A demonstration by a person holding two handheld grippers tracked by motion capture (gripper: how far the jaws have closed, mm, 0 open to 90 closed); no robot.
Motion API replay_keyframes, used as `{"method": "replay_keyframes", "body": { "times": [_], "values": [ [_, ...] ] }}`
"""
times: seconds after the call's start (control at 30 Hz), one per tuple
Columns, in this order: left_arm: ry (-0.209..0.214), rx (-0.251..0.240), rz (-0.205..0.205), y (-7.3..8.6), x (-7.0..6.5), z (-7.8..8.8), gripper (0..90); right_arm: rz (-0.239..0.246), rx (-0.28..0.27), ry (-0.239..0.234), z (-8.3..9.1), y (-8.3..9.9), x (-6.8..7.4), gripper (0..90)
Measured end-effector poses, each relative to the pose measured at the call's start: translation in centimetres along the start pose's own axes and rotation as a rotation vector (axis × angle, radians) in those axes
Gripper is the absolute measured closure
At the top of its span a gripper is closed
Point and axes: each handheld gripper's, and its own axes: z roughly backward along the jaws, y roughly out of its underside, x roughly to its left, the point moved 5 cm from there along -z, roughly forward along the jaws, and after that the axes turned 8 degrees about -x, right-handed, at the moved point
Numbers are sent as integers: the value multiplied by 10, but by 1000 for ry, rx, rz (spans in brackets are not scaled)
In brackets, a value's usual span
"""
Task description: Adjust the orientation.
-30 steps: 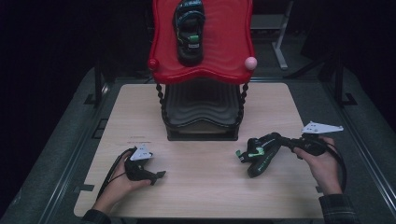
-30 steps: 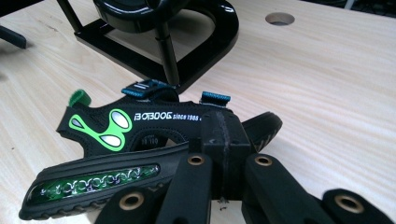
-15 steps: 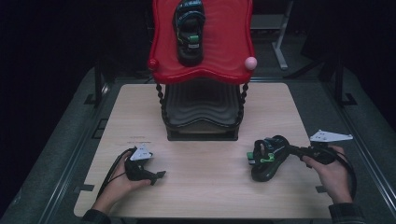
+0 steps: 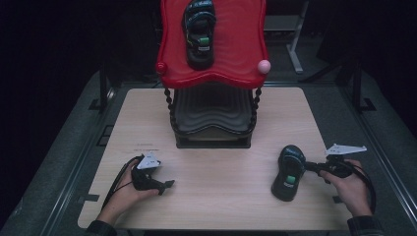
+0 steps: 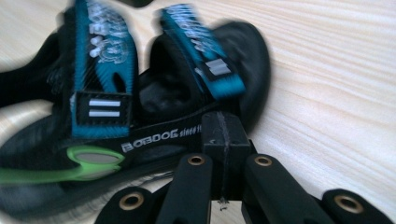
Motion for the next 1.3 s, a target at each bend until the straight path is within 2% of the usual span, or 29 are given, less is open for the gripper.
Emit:
{"method": "replay_keyframes", "body": {
  "times": [0.2, 0.37, 0.57, 0.6, 0.7, 0.8, 0.83, 0.9, 0.93, 0.97, 1.1, 1.3],
  "values": [
    [3, 0, -2, 0, 0, 0, 59, 4, 0, -2, -9, -1, -3, 900],
    [5, 2, -3, 0, 0, 0, 58, 0, -25, -23, -19, -6, -6, 899],
    [4, 0, -3, 0, 0, 0, 59, -28, -68, -32, -11, -7, -11, 825],
    [4, 0, -3, 0, 0, 0, 59, -42, -104, -37, -2, -11, -11, 786],
    [5, 0, -3, 0, 0, 0, 59, -58, -156, -64, 12, -16, -9, 719],
    [5, 0, -4, 0, 0, 0, 59, -56, -177, -90, 19, -18, -5, 675],
    [6, 0, -4, 0, 0, 0, 59, -45, -198, -115, 25, -20, 0, 626],
    [6, 0, -4, 0, 0, 0, 59, -35, -218, -149, 27, -22, 5, 584],
    [6, 0, -4, 0, 0, 0, 59, -35, -218, -149, 27, -22, 5, 584],
    [6, 0, -4, 0, 0, 0, 59, -23, -225, -180, 27, -24, 10, 549],
    [6, 0, -4, 0, 0, 0, 59, 4, -221, -224, 21, -26, 18, 505],
    [6, 0, -5, 0, 0, 0, 59, 31, -183, -264, 6, -24, 27, 474]
  ]
}}
